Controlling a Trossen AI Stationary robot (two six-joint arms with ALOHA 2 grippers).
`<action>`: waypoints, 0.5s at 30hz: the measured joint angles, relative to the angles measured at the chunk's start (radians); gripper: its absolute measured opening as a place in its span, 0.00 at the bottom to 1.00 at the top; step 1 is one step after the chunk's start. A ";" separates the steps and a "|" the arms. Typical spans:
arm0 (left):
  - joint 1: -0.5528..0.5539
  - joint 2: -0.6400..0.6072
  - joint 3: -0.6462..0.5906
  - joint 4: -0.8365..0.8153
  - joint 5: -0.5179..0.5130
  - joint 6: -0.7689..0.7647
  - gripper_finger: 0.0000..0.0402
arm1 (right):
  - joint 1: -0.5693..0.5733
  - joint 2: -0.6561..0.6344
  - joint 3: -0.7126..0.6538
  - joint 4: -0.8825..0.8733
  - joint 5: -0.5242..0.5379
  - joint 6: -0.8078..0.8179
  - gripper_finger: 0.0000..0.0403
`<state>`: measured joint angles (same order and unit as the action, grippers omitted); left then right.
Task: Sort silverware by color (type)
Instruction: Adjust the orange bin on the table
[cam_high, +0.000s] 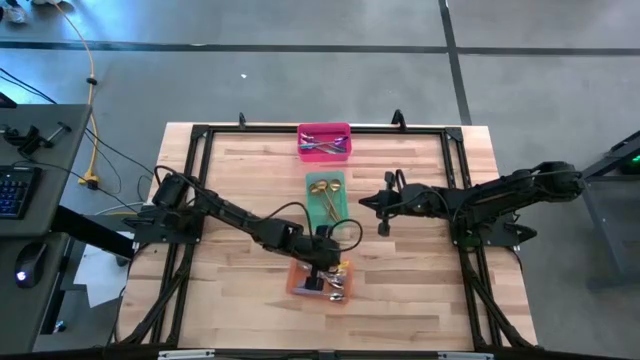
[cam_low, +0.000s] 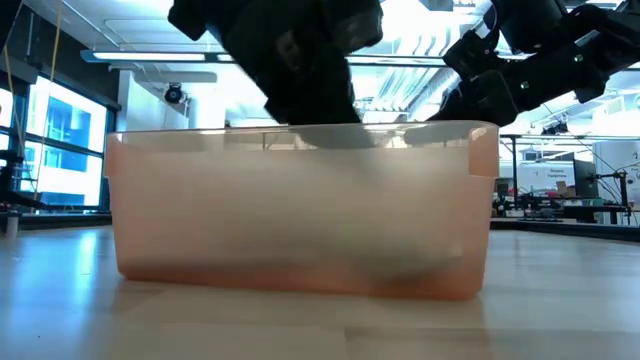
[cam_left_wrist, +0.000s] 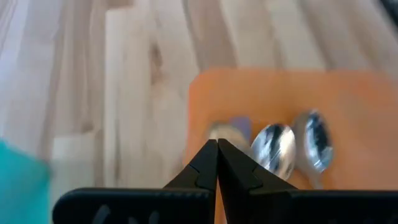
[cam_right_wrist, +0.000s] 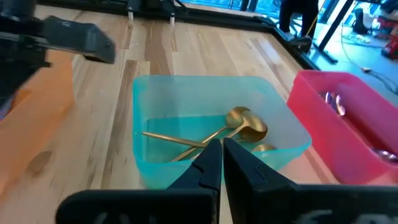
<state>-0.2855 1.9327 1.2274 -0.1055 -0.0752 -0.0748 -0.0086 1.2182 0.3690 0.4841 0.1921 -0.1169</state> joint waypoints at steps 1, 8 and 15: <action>0.001 0.000 0.000 0.018 0.016 -0.005 0.00 | -0.001 0.000 0.000 0.004 0.000 -0.006 0.00; 0.005 0.000 0.000 0.108 0.035 -0.065 0.00 | -0.002 0.000 0.000 -0.009 -0.006 0.011 0.00; 0.019 0.000 0.001 0.114 -0.022 -0.072 0.00 | -0.002 0.000 0.000 -0.009 -0.008 0.011 0.00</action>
<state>-0.2663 1.9327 1.2285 0.0082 -0.0975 -0.1469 -0.0105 1.2182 0.3691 0.4755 0.1844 -0.1059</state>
